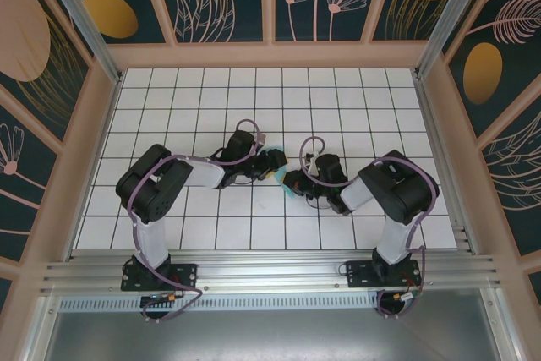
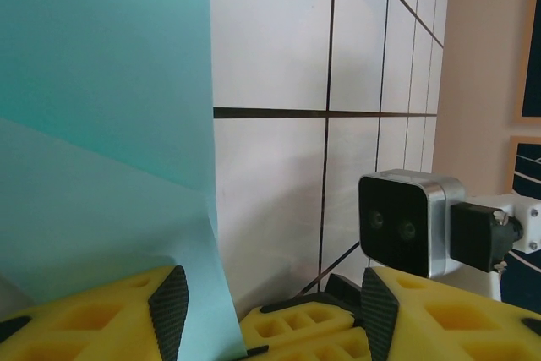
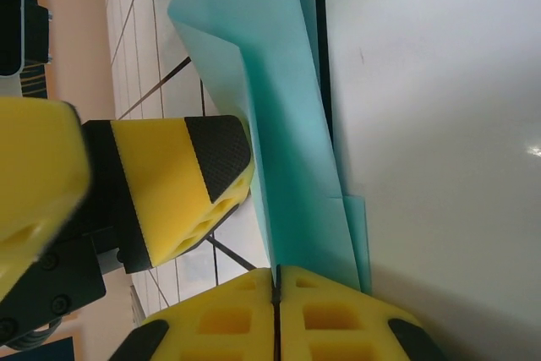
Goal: Fold a paper plane with a square sheet of paper (pick it up from the middle)
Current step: Fold the wing for the fifth time at the center of the table.
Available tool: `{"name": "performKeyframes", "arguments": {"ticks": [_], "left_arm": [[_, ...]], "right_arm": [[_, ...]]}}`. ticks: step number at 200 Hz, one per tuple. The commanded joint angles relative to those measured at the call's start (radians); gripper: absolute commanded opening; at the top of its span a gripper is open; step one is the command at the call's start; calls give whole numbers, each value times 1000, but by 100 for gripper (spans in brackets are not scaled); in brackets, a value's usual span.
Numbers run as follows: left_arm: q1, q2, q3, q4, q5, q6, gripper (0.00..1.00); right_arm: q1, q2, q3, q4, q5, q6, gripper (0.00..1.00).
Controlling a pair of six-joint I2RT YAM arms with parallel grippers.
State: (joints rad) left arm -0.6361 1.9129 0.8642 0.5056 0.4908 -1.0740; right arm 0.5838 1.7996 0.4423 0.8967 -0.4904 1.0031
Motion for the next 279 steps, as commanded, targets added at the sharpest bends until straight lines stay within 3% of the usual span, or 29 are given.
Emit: {"name": "performKeyframes", "arguments": {"ticks": [1,46,78,147,229,279], "left_arm": [[-2,10,24,-1,5,42,60],[-4,4,39,-8,20,67,60],[-2,-29,52,-52,7,95,61],[-2,-192,-25,-63,-175,52,65],[-3,-75,-8,70,26,36,63],[-3,-9,22,95,57,37,63]], "right_arm": [[-3,-50,21,-122,19,-42,12],[-2,-32,64,-183,-24,-55,15],[-5,-21,68,-201,-19,-44,4],[-16,-18,11,-40,-49,90,1],[-21,25,-6,-21,-41,161,2],[-21,33,-20,-15,-25,173,2]]}}
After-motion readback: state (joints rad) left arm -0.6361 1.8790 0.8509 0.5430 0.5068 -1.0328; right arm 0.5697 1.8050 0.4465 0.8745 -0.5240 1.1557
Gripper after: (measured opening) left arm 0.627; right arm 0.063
